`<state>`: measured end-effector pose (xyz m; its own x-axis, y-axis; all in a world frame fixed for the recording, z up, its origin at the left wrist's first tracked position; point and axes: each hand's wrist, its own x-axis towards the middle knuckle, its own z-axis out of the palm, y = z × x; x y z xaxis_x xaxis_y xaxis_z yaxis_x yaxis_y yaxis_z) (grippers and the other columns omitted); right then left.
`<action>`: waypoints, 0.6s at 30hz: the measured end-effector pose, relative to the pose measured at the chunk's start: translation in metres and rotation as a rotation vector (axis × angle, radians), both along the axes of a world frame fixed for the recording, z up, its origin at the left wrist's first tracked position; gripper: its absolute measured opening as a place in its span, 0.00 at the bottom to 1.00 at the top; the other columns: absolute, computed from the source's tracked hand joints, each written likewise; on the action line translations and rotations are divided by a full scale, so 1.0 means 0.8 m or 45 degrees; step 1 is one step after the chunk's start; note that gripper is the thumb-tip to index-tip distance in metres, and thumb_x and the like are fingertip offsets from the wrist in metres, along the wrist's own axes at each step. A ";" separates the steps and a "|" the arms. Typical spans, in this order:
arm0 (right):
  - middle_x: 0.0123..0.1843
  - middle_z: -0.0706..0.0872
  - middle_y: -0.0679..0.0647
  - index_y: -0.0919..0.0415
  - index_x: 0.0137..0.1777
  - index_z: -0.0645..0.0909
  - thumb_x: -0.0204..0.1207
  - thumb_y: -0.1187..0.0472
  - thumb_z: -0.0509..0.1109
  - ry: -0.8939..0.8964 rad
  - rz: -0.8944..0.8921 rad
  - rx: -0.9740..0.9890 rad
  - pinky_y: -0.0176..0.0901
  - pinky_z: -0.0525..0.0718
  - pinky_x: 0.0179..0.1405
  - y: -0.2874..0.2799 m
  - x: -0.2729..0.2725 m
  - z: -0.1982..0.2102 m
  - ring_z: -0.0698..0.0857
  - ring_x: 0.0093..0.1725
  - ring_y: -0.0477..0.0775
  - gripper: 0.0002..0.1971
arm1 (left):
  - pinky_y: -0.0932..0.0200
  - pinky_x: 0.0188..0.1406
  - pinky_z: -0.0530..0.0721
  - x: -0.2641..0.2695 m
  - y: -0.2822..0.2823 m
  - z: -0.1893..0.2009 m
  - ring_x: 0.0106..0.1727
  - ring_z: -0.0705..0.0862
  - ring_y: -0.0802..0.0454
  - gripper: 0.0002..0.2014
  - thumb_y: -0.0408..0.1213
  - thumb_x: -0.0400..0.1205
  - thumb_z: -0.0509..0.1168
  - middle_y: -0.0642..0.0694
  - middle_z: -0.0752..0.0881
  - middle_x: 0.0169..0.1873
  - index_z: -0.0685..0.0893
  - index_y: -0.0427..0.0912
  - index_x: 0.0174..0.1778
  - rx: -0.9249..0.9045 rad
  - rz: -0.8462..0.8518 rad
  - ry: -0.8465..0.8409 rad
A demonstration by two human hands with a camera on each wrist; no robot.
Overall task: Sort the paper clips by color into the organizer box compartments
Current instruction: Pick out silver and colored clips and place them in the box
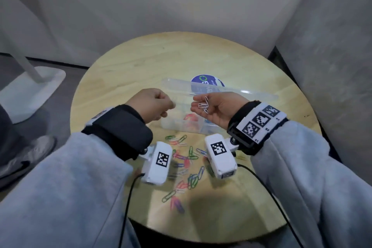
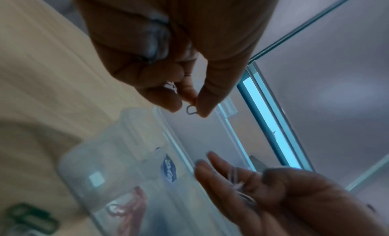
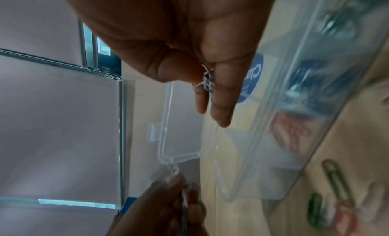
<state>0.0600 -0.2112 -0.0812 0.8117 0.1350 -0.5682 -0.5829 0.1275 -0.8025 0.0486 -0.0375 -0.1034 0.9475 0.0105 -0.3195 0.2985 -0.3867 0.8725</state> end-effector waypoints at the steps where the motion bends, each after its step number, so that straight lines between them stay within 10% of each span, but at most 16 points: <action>1: 0.42 0.76 0.63 0.72 0.53 0.74 0.74 0.84 0.40 0.000 0.019 -0.018 0.48 0.80 0.59 0.010 0.004 0.001 0.79 0.54 0.61 0.22 | 0.64 0.31 0.77 0.003 0.000 -0.001 0.31 0.80 0.54 0.11 0.35 0.78 0.68 0.46 0.80 0.28 0.76 0.44 0.31 -0.021 0.005 0.009; 7: 0.40 0.74 0.59 0.67 0.45 0.76 0.75 0.81 0.45 0.041 0.062 -0.118 0.29 0.82 0.28 0.047 0.020 -0.010 0.76 0.40 0.51 0.19 | 0.54 0.51 0.84 0.009 0.000 -0.011 0.31 0.82 0.52 0.09 0.33 0.77 0.68 0.46 0.81 0.28 0.78 0.43 0.32 -0.108 0.072 0.017; 11: 0.43 0.76 0.59 0.69 0.64 0.73 0.78 0.81 0.45 -0.005 0.088 -0.088 0.32 0.78 0.39 0.047 0.015 -0.011 0.76 0.49 0.53 0.22 | 0.47 0.64 0.83 0.012 -0.008 -0.008 0.40 0.83 0.47 0.08 0.30 0.78 0.64 0.48 0.82 0.35 0.79 0.48 0.37 -0.237 0.122 -0.003; 18: 0.59 0.76 0.60 0.72 0.70 0.73 0.77 0.83 0.47 -0.134 0.138 -0.164 0.35 0.79 0.51 0.032 0.003 -0.008 0.74 0.75 0.59 0.24 | 0.46 0.70 0.74 0.009 -0.018 -0.011 0.64 0.79 0.40 0.19 0.24 0.77 0.57 0.38 0.77 0.68 0.77 0.51 0.57 -0.283 0.028 -0.006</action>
<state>0.0626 -0.1859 -0.0875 0.8522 0.1569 -0.4992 -0.4997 -0.0391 -0.8653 0.0562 -0.0521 -0.1119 0.9492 -0.0386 -0.3121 0.3008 -0.1782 0.9369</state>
